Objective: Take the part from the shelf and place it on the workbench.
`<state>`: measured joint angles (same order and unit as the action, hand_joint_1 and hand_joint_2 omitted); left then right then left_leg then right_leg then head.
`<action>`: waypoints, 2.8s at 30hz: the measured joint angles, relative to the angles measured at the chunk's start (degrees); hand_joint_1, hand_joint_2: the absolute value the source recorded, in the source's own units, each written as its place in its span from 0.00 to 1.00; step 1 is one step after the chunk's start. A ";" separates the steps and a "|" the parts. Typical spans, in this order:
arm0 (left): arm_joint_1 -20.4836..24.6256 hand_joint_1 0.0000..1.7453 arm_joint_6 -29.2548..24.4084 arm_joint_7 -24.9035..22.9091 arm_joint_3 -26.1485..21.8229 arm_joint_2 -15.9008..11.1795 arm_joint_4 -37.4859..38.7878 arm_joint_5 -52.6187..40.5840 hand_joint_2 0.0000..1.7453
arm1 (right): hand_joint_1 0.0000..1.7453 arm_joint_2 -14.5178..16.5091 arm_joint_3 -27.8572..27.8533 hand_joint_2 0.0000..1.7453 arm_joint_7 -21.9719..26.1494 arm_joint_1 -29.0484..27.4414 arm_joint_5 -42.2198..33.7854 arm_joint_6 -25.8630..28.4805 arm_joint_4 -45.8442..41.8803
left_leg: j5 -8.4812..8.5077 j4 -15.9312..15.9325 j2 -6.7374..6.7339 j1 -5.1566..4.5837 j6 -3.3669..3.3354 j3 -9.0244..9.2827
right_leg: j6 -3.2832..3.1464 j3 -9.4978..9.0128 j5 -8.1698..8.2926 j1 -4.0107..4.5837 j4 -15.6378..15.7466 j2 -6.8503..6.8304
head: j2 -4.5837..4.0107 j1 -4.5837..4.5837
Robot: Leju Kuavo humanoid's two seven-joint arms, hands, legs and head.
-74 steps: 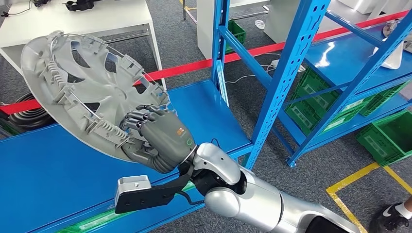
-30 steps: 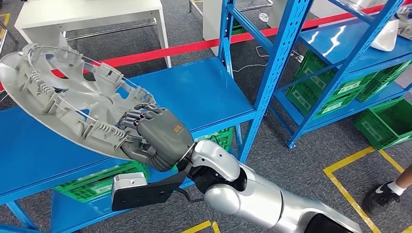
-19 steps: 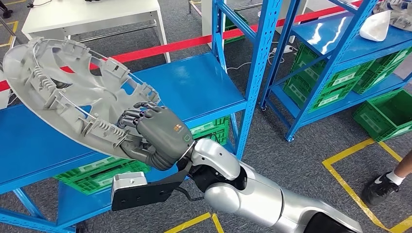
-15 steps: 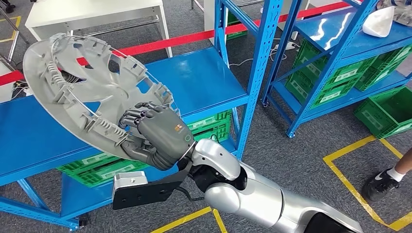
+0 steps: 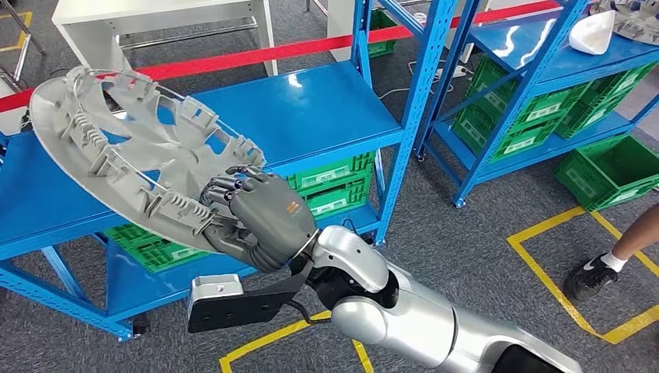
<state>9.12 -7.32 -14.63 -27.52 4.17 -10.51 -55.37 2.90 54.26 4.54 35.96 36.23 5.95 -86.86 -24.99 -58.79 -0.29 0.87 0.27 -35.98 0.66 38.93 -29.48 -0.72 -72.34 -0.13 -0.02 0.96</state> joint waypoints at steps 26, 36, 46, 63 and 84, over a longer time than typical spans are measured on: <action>-0.41 0.00 -0.78 1.10 -0.89 -0.29 -0.11 1.42 1.00 | 1.00 0.68 0.61 1.00 0.82 0.13 1.06 -1.74 -0.63 | -3.06 1.05 0.05 -0.07 -0.59 4.85 | 0.76 3.90 -0.66 0.13 4.55 -0.23 | 0.00 0.00; -0.56 0.00 -1.01 0.78 -1.58 -0.21 -0.13 1.37 1.00 | 1.00 1.23 0.74 1.00 1.19 0.56 0.85 -1.82 -0.36 | 3.70 0.35 0.16 -0.21 1.27 -2.62 | -1.73 -10.66 -2.04 1.31 14.59 -0.02 | 0.00 -0.12; -0.78 0.00 -0.66 0.56 -1.75 -0.39 0.01 1.15 1.00 | 1.00 1.31 0.76 1.00 1.19 0.73 0.58 -2.22 0.15 | -3.69 -13.16 0.26 0.07 3.35 -1.68 | -2.83 -1.97 5.57 0.85 14.47 -0.38 | 0.00 0.08; -0.17 0.00 -0.55 0.62 -1.76 -0.29 -0.27 0.91 1.00 | 1.00 0.90 0.71 1.00 1.27 0.94 0.42 -2.52 0.64 | 1.36 -0.38 -0.24 -0.31 -0.09 -1.87 | -0.19 -6.30 -0.51 0.56 7.42 0.03 | 0.00 -0.09; 0.24 0.00 1.52 3.09 -1.77 -0.25 -0.35 -0.08 1.00 | 1.00 0.65 0.73 1.00 2.70 0.71 2.35 -0.90 0.76 | -6.06 2.32 0.11 -0.48 -0.19 8.45 | -0.36 0.57 6.82 0.80 12.91 -1.12 | 0.00 -0.01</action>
<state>9.36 -5.80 -11.54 -29.29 3.92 -10.86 -55.45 3.55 54.99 7.25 36.67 38.58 5.05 -86.09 -31.05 -56.47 -0.19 0.40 0.08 -27.52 0.30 39.50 -22.66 0.08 -59.44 -1.25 -0.02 0.95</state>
